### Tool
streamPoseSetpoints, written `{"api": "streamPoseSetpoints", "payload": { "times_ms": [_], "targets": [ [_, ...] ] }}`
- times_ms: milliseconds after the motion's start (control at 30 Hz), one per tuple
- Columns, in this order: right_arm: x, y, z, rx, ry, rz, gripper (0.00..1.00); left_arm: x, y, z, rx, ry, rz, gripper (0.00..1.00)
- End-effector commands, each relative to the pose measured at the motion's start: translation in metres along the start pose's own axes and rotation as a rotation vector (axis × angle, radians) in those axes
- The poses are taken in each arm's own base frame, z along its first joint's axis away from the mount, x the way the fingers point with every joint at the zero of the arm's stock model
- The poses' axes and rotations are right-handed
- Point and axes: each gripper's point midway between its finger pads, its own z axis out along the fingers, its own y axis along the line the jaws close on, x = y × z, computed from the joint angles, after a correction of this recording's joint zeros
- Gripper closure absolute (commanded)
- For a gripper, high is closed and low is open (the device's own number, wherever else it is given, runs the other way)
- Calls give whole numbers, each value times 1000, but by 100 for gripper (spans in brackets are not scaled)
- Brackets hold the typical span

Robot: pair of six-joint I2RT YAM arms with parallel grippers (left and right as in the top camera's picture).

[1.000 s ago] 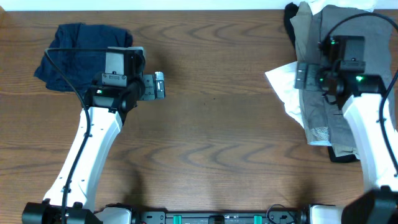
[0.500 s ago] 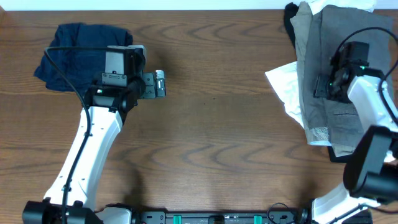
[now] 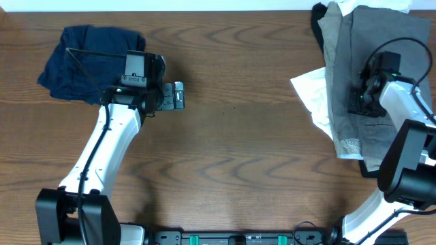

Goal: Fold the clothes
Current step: 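Reach the right gripper to the grey shorts on the right pile and grasp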

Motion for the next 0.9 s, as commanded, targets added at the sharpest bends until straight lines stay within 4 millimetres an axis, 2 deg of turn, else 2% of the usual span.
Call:
{"api": "streamPoseSetpoints", "payload": {
  "times_ms": [0,167,267,333,433,500,567,667,733,833,867],
  "targets": [
    [-3,-19,5,23,5,29,73,-8,-4,-2,11,-21,18,2],
    [-2,-31,5,29,7,58,88,-13,-5,-2,15,-42,20,2],
    [-4,-31,2,27,-2,60,98,-15,-5,-2,15,-48,20,1],
    [-7,-30,-2,18,-15,59,99,-16,-5,-3,13,-53,20,1],
    [-17,-18,-19,-54,-55,42,99,-19,-3,-4,2,-67,21,6],
    [-27,-4,-40,-141,-96,19,99,-23,-2,-9,-10,-85,21,10],
    [-37,15,-70,-238,-152,-2,99,-28,-1,-20,-14,-116,20,11],
    [-51,53,-129,-391,-257,-66,99,-39,0,-42,-10,-177,13,11],
    [-56,86,-171,-468,-335,-128,99,-46,3,-60,-9,-227,4,11],
    [-57,131,-213,-515,-420,-217,99,-51,6,-84,-7,-284,-15,11],
    [-56,151,-226,-543,-445,-255,99,-51,7,-92,-7,-300,-23,11]
  ]
}}
